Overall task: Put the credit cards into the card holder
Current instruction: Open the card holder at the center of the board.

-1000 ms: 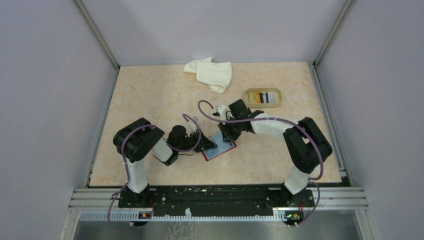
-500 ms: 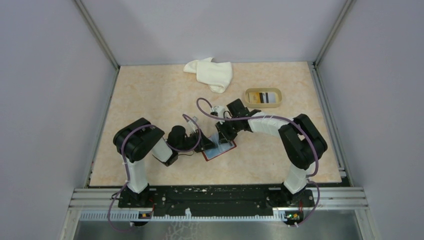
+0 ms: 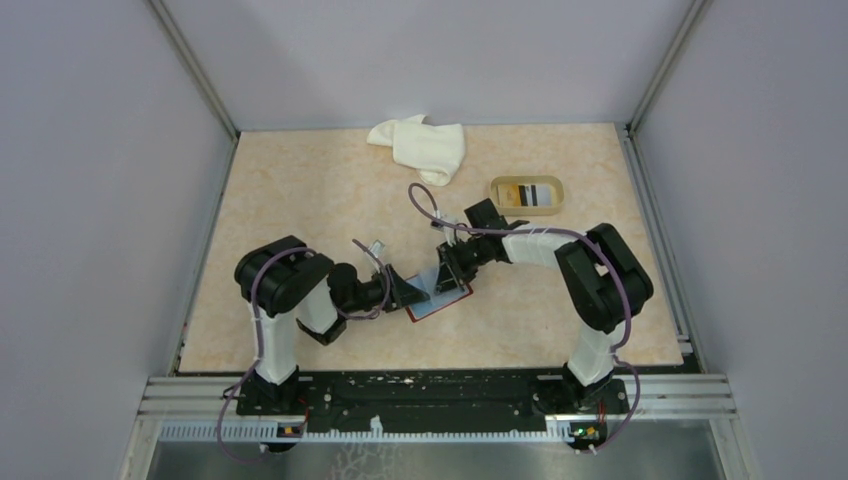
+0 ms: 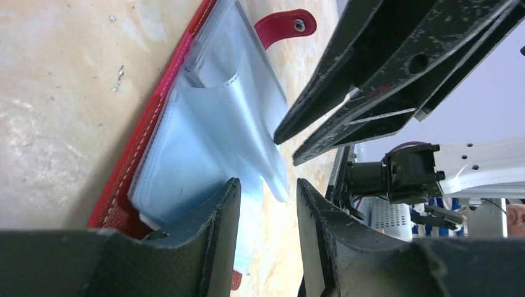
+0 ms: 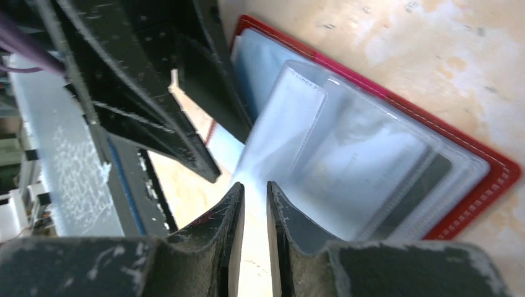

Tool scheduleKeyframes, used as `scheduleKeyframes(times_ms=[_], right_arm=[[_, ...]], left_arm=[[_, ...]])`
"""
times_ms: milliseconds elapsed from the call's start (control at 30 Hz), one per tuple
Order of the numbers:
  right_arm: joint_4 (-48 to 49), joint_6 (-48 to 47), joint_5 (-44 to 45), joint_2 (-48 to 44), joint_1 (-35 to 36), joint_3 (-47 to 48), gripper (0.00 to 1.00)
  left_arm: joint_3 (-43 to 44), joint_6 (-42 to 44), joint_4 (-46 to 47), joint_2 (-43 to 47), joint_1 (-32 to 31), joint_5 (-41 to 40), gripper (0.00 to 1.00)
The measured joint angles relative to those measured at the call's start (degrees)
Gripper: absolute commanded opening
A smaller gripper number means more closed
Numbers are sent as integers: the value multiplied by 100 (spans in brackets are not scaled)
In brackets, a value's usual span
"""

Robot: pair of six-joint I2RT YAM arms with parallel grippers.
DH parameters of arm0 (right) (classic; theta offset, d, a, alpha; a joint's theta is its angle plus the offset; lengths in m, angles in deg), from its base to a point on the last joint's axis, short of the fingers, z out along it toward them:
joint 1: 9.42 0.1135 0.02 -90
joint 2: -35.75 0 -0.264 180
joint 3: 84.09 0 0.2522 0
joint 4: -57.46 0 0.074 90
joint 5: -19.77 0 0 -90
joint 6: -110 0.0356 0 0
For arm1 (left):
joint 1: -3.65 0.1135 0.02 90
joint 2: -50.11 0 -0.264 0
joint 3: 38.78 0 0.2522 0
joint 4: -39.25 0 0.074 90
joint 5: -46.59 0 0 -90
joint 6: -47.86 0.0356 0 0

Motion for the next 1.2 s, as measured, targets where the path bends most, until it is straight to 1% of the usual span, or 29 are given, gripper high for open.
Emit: scheduleKeyframes(times_ms=[100,167,267,333,467,633,667,733,767,833,867,967,1033,1100,1200], right_arm=[[125,101,-334,2,-2,-26,21],[177,166,-529,13,-2,-39,21],[273,262,-719,35,4,-79,22],[308,286,-758,37,31,-79,23],[284,184,-752,74,221,-72,24],[-144,-367,-761,129,546,26,25],[-323,-575,-787,129,608,107,26],[-691,-1014,-826,90,697,291,27],[-896,-1268,-833,-9,734,374,29],[-1161,-1685,-719,-404,772,431,37],[-1257,-1851,-555,-706,785,420,39],[-1086,-2216,240,-1808,743,214,38],[-979,-2409,826,-2253,605,125,37],[-938,-2518,1141,-2179,369,177,37],[-960,-2612,1421,-1556,4,286,37]], left_arm=[[-85,-177,356,-203,61,68,45],[-164,-249,404,-201,81,70,46],[-356,-254,389,-33,103,-2,45],[-551,-186,313,247,107,-118,45],[-831,61,-85,1211,107,-402,45],[-1019,564,-1287,2931,107,-807,46],[-1025,717,-1672,3405,107,-898,48],[-1025,966,-2328,4280,107,-1073,59],[-1023,1080,-2629,4717,107,-1163,69],[-1019,1322,-3169,5536,107,-1360,96],[-1021,1456,-3410,5925,107,-1469,99],[-1097,1639,-3842,6822,125,-1768,99],[-1209,1672,-3998,7169,129,-1908,99],[-1268,1670,-4127,7283,131,-1947,94],[-1272,1480,-4162,6992,131,-1847,78]])
